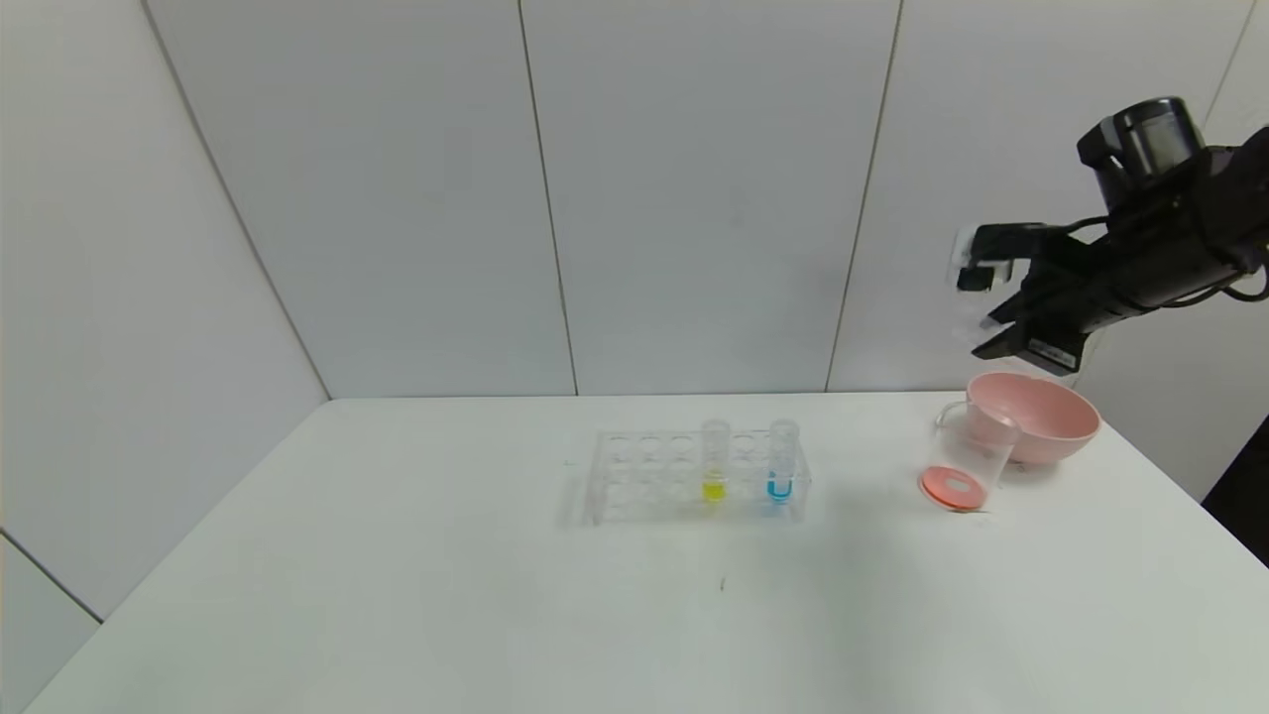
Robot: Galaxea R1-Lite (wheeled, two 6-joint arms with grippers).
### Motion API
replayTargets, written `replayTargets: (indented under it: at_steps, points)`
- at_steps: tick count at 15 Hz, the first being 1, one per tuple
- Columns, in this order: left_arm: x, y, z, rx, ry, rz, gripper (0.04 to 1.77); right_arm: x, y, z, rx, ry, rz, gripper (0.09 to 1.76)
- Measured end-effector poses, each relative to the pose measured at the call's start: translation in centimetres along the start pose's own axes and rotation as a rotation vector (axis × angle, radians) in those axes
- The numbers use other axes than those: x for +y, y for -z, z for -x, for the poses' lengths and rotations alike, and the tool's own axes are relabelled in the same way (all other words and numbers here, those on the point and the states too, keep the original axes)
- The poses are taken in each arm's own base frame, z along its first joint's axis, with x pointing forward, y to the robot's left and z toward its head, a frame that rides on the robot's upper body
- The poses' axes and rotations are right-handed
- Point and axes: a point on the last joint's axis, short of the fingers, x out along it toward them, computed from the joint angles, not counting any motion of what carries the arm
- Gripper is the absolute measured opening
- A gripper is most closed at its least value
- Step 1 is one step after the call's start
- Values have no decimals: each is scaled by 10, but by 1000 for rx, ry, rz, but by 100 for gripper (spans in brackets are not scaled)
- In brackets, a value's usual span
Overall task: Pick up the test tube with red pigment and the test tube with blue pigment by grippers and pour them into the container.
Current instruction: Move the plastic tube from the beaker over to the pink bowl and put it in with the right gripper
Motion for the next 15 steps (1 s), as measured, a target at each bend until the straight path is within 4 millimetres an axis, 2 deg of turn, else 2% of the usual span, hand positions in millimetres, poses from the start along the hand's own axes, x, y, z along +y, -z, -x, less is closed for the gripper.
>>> replayTargets:
  at_steps: [2, 6, 8, 11, 13, 15]
  points:
    - [0, 0, 0, 0, 0, 0, 176, -6, -5, 15, -128, 7, -123, 50]
    - [0, 0, 0, 0, 0, 0, 176, -31, -19, 43, -430, 111, -361, 50]
    - [0, 0, 0, 0, 0, 0, 176, -41, -13, 60, -492, 133, -454, 50]
    - [0, 0, 0, 0, 0, 0, 176, -48, -5, 88, -552, 130, -683, 50]
    - [0, 0, 0, 0, 0, 0, 176, -48, 6, 104, -553, 137, -798, 50]
    - [0, 0, 0, 0, 0, 0, 176, -41, 18, 111, -525, 133, -880, 50]
